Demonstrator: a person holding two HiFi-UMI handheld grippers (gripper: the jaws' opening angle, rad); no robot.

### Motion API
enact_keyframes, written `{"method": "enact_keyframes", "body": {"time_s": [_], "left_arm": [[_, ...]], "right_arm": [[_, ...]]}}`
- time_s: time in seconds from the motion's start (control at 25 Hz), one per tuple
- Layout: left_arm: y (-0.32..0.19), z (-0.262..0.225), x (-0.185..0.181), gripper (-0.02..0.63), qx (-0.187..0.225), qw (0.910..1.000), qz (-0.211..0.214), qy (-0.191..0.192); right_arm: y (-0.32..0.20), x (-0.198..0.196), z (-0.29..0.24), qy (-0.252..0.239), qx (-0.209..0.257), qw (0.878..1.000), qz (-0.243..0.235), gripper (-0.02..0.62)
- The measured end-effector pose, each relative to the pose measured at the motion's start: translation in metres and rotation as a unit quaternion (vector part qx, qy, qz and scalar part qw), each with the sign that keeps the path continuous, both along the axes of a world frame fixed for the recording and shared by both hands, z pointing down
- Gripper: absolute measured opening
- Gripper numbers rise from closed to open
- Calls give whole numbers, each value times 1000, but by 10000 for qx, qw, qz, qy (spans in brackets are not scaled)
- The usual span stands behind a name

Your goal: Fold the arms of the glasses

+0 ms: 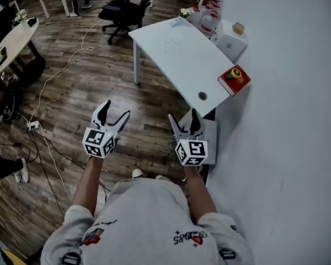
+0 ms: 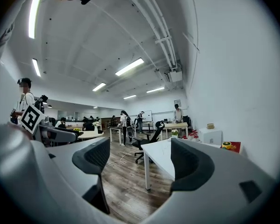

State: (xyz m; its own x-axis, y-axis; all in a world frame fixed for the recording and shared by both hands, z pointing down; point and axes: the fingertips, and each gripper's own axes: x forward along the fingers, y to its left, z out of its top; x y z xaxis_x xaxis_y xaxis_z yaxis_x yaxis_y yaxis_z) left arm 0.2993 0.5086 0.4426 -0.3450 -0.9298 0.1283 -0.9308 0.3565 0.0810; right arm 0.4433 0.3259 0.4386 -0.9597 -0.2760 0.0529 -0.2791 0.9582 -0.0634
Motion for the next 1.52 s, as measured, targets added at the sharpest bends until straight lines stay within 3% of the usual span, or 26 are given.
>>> {"method": "enact_keyframes", "body": {"time_s": [0.2, 0.44, 0.84, 1.52], "left_arm": [[5, 12, -10, 345, -79, 9997, 114, 187], [1, 18, -22, 345, -202, 9987, 320, 350], [-44, 34, -76, 344, -341, 9978, 364, 437], [-243, 19, -266, 342, -289, 9964, 559, 570]], "right_arm": [[9, -13, 5, 14, -20, 10000, 28, 402], [10, -31, 6, 32, -145, 9999, 81, 367], [-38, -80, 25, 25, -280, 9995, 166, 348], [-242, -263, 4, -76, -321, 9988, 365, 328]]}}
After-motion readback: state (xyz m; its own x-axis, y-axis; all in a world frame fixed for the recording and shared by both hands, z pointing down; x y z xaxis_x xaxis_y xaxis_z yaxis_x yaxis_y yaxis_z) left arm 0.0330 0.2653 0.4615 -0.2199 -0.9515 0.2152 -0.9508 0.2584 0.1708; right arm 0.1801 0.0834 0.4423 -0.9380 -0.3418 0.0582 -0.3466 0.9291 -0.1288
